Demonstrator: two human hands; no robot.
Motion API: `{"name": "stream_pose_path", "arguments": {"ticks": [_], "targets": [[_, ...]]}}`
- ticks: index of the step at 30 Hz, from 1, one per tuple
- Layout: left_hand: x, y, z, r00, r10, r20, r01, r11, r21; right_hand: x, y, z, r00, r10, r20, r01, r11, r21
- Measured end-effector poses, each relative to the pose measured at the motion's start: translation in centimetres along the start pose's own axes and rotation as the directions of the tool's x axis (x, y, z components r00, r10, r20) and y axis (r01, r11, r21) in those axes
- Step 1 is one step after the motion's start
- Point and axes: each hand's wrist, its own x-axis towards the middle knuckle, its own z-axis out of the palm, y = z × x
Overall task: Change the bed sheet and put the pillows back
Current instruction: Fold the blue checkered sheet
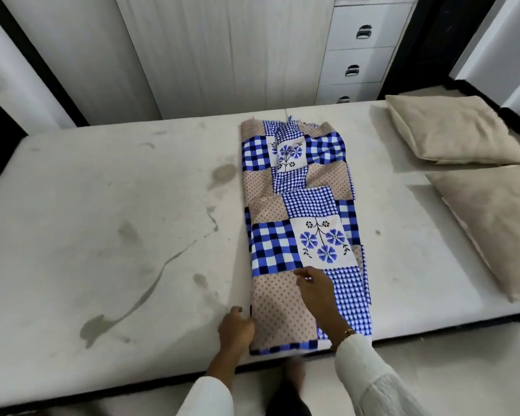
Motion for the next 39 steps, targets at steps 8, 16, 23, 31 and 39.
{"name": "stream_pose_path", "arguments": {"ticks": [8,16,23,31,39], "targets": [[13.5,12.8,-1.0,0.996,0.068,-0.056,-0.075,0.988,-0.136,16.7,-3.6,2.9,0.999,-0.028,0.029,0.031,0.996,-0.085],[22.7,19.7,-1.2,0.996,-0.066,-0.066,0.045,0.961,-0.274,27.7,-5.3,7.1,0.980,-0.150,0.130,0.182,0.939,-0.293],[23.4,23.1,-1.0,0.998,0.016,0.061,0.016,0.867,-0.499,30.4,-5.5,8.5,0.875,-0.378,0.302,0.484,0.703,-0.521],[25.0,24.5,0.4,0.994,0.004,0.109,0.051,0.866,-0.497,30.0,-3.3,5.1,0.898,-0.430,-0.088,0.378,0.860,-0.343],[26.0,26.9,1.4,0.933,0.359,-0.033,-0.360,0.925,-0.121,32.5,-6.0,6.2,0.990,-0.041,-0.137,0.009,0.974,-0.226]]}}
